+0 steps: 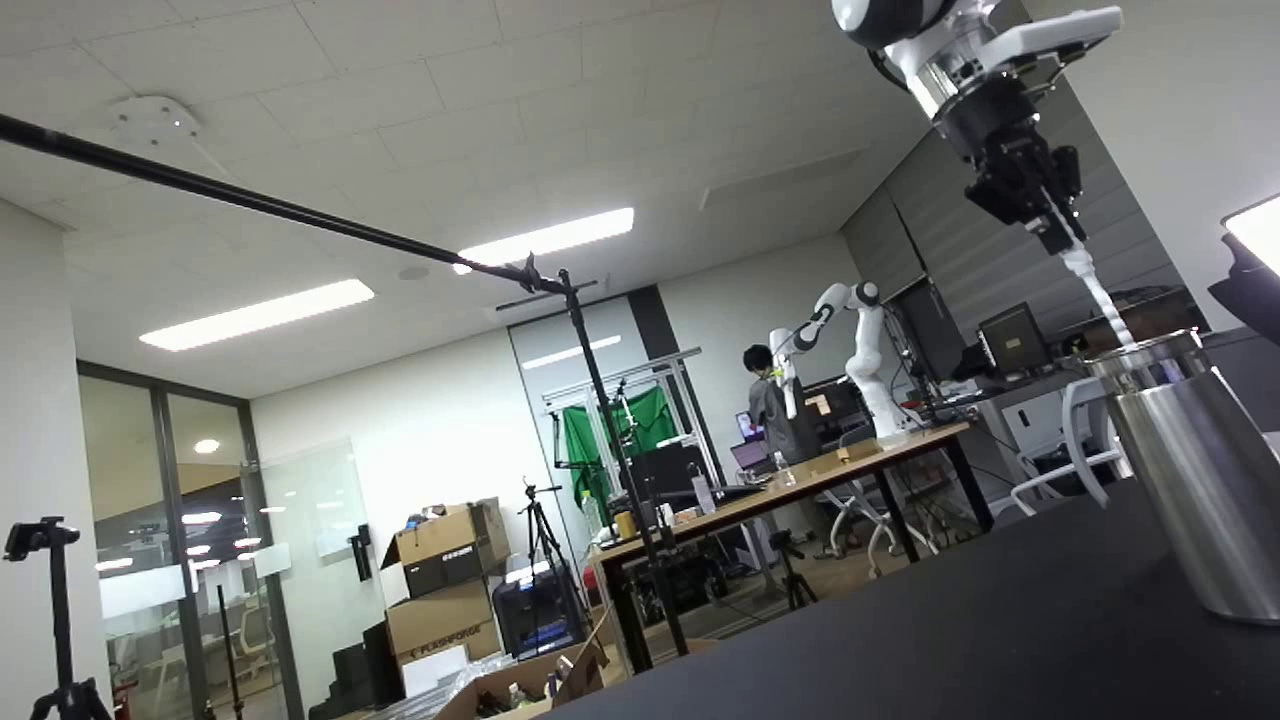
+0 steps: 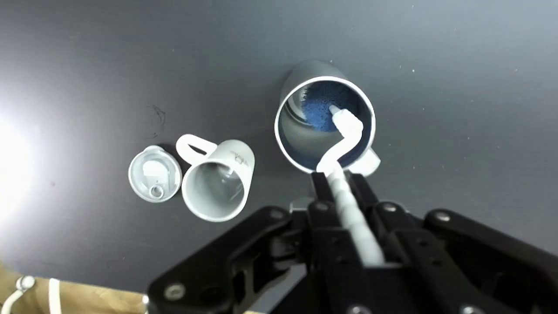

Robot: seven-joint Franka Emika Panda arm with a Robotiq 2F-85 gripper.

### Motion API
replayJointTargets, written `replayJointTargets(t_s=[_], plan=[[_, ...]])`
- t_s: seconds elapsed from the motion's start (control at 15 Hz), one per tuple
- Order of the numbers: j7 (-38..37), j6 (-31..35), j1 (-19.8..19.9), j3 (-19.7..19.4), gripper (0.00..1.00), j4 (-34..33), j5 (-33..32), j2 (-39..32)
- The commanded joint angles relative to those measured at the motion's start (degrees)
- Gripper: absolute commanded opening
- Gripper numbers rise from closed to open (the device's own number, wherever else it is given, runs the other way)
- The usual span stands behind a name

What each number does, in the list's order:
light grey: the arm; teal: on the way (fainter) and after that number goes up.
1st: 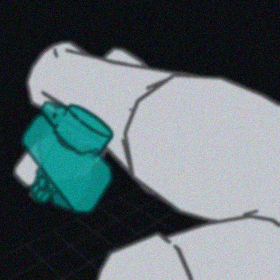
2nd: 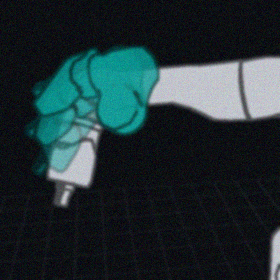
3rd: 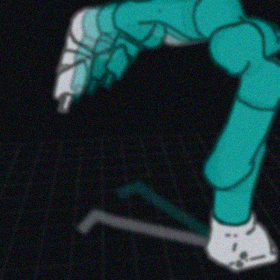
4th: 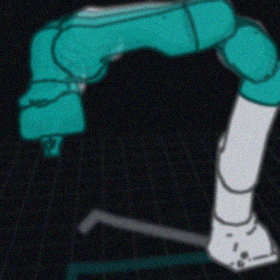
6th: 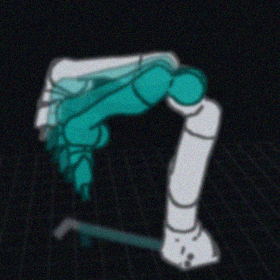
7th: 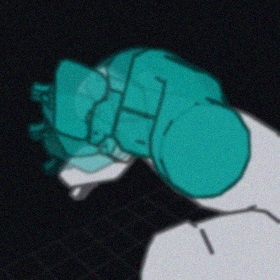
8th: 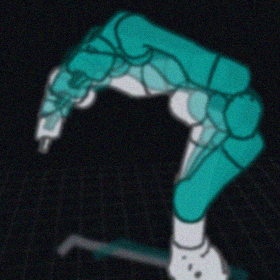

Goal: Use the object to clean the flask

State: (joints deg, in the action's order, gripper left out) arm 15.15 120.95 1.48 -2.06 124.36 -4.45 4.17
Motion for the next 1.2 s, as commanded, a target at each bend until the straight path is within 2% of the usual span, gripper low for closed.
replayJointTargets(t_s=[0.0,0.2,0.53,0.8,0.93,1.13], plan=[[0.2,4.3,0.2,-0.2,0.04,2.9,0.1,-5.9],[0.0,3.7,0.2,0.3,0.04,1.0,-0.1,-7.6],[0.4,-2.5,0.1,0.4,0.04,-2.7,-0.4,-0.3],[2.0,-3.9,0.2,-0.3,0.04,-4.4,1.0,3.4],[2.4,-1.3,0.2,-1.1,0.04,-2.8,2.9,2.8],[2.1,-0.4,0.4,-1.4,0.04,-1.0,4.1,-1.8]])
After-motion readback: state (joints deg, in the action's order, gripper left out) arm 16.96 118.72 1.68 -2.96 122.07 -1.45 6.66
